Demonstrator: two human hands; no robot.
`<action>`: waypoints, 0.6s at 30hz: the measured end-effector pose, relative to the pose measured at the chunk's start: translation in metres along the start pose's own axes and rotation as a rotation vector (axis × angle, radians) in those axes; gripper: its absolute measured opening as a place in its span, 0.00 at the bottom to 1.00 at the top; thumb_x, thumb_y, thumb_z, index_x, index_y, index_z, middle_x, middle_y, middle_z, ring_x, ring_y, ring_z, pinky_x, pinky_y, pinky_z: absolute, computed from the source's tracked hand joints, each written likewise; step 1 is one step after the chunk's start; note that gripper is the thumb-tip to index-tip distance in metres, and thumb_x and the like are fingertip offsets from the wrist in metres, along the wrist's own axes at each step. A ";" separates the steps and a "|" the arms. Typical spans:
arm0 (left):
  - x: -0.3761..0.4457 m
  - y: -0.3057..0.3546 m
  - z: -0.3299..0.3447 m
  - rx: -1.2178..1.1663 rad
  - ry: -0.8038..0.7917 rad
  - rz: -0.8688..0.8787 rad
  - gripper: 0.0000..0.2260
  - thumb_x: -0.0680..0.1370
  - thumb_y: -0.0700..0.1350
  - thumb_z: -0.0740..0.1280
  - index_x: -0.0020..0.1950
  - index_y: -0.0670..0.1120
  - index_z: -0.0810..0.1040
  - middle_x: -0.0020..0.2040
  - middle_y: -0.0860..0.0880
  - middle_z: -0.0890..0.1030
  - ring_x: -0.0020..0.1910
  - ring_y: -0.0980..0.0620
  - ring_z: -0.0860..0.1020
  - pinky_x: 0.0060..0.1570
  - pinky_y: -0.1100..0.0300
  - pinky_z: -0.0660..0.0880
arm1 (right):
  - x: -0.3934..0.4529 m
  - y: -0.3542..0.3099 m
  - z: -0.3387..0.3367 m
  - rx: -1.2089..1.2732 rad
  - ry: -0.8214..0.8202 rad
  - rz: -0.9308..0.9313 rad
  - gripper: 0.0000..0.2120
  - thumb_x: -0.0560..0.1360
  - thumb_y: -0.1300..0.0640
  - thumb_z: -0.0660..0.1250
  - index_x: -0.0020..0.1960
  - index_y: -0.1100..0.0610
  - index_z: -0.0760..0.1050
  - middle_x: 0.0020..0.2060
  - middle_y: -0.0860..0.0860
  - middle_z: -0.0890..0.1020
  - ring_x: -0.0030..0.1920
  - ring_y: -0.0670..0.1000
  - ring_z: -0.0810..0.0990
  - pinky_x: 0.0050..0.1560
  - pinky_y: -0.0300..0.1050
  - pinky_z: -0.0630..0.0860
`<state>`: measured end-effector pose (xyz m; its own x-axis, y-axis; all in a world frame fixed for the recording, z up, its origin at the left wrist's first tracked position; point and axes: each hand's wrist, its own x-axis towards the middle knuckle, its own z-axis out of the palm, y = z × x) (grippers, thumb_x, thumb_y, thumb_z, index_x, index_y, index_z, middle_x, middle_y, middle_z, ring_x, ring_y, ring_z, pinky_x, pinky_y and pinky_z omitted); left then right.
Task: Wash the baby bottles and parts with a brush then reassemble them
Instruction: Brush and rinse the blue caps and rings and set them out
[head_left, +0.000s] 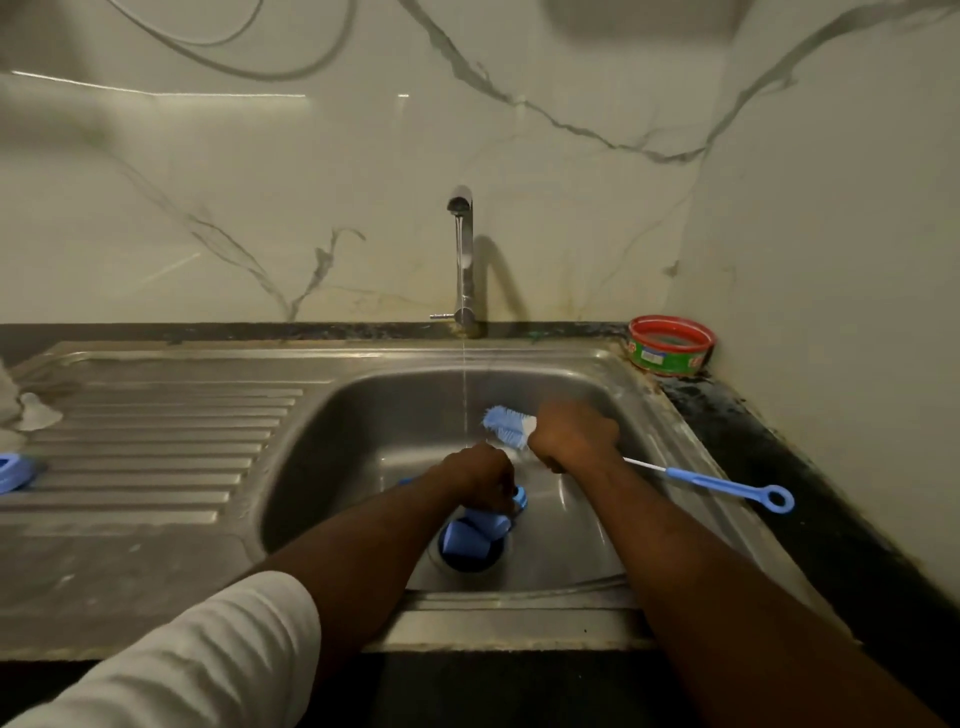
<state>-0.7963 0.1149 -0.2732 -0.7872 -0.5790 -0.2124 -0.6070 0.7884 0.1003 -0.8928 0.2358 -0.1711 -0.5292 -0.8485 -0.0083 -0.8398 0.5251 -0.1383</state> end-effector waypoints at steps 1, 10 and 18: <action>-0.001 0.000 -0.003 -0.015 0.017 -0.002 0.17 0.75 0.59 0.72 0.58 0.50 0.85 0.57 0.49 0.83 0.55 0.48 0.80 0.58 0.52 0.78 | -0.001 0.001 0.000 0.005 -0.005 0.000 0.15 0.77 0.60 0.67 0.63 0.54 0.78 0.61 0.54 0.81 0.61 0.57 0.80 0.52 0.49 0.73; -0.013 -0.014 -0.018 -0.115 0.100 -0.011 0.15 0.76 0.59 0.71 0.55 0.52 0.83 0.56 0.51 0.83 0.56 0.48 0.80 0.57 0.52 0.78 | -0.006 0.000 -0.005 0.109 0.016 0.048 0.09 0.76 0.56 0.66 0.55 0.53 0.80 0.54 0.53 0.84 0.54 0.56 0.82 0.50 0.48 0.75; -0.006 0.026 -0.007 0.231 0.060 -0.096 0.20 0.73 0.61 0.72 0.59 0.50 0.81 0.57 0.46 0.78 0.54 0.45 0.79 0.48 0.53 0.74 | 0.000 0.000 -0.002 0.076 0.028 0.045 0.10 0.76 0.56 0.68 0.57 0.54 0.79 0.53 0.53 0.83 0.54 0.56 0.82 0.48 0.48 0.75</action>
<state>-0.8082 0.1379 -0.2619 -0.7367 -0.6592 -0.1511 -0.6435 0.7520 -0.1432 -0.8932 0.2362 -0.1688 -0.5703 -0.8214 0.0112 -0.8039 0.5552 -0.2135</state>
